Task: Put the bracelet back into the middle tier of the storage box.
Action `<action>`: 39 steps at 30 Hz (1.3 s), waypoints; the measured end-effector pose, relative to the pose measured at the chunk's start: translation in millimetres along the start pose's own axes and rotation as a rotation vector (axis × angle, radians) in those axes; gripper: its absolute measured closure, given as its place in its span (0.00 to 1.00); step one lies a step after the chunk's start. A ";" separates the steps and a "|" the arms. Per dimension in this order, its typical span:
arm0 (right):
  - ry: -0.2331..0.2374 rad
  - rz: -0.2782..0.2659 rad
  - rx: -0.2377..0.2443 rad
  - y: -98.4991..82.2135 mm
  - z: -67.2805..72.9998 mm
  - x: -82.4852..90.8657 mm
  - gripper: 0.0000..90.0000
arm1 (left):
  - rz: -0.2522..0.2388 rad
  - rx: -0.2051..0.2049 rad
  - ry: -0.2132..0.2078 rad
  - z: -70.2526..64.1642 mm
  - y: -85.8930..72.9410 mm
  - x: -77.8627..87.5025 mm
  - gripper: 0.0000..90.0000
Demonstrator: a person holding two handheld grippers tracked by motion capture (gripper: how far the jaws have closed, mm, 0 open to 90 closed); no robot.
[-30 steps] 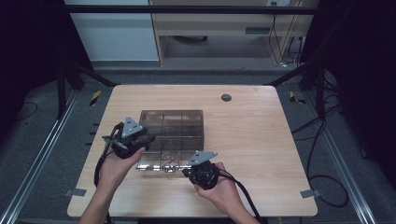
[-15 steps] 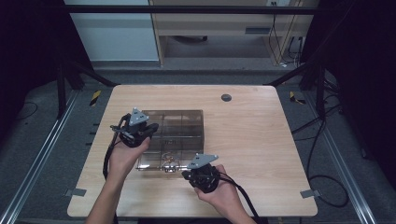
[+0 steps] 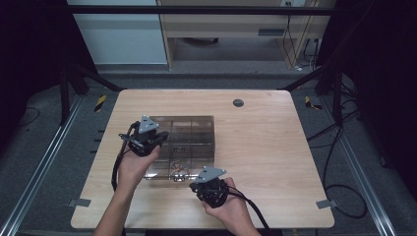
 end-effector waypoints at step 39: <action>-0.053 0.006 -0.009 -6.2 -12.5 -29.9 1.00 | 0.039 0.056 0.051 5.3 -19.6 -15.9 1.00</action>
Point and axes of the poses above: each handheld gripper's, and its own axes: x roughly backward along the jaws, y roughly out of its top, z roughly to its left, the point moved 5 cm from there along -x, roughly forward along the jaws, and after that the axes turned 1 degree about z, right-handed, at the moved point
